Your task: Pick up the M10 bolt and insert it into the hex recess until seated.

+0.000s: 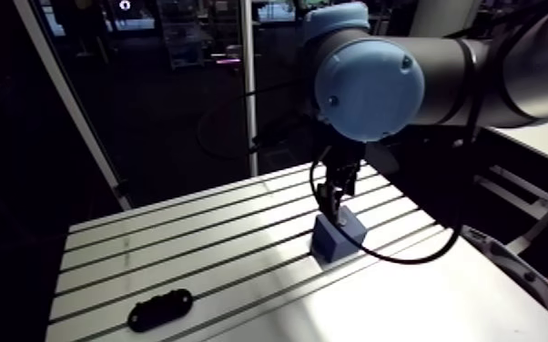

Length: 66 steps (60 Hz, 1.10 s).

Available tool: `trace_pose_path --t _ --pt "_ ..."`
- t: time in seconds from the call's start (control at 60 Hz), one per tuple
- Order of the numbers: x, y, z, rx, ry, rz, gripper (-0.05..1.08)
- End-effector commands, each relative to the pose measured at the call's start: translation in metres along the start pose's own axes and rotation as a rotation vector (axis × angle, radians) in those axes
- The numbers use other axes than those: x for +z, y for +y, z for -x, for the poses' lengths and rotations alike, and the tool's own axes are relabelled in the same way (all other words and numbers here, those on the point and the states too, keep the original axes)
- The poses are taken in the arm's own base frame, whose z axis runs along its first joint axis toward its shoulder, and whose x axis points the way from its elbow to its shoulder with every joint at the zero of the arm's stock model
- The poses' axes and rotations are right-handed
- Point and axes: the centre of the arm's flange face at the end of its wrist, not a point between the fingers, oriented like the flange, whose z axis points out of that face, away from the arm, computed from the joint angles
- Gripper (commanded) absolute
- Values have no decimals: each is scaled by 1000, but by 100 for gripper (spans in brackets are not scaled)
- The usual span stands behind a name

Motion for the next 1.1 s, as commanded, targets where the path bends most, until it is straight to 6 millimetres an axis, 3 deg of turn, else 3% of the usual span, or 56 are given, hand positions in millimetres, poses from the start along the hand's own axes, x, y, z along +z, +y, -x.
trace_pose_path --t 0.017,0.367,0.4,0.417,0.433,0.45,0.817,1.05,1.1 --pt "-1 -4 2 144 27 -14 29" --pt "-1 15 23 380 79 -64 43" --pt "-1 14 23 385 80 -69 39" --pt "-1 14 22 387 84 -76 20" --pt "-1 14 22 387 84 -76 20" --pt "-1 14 22 393 86 -85 1" --pt "-18 14 27 479 109 -98 0" --pt "-12 16 26 476 99 -101 1" --pt "-11 16 26 474 97 -103 6"
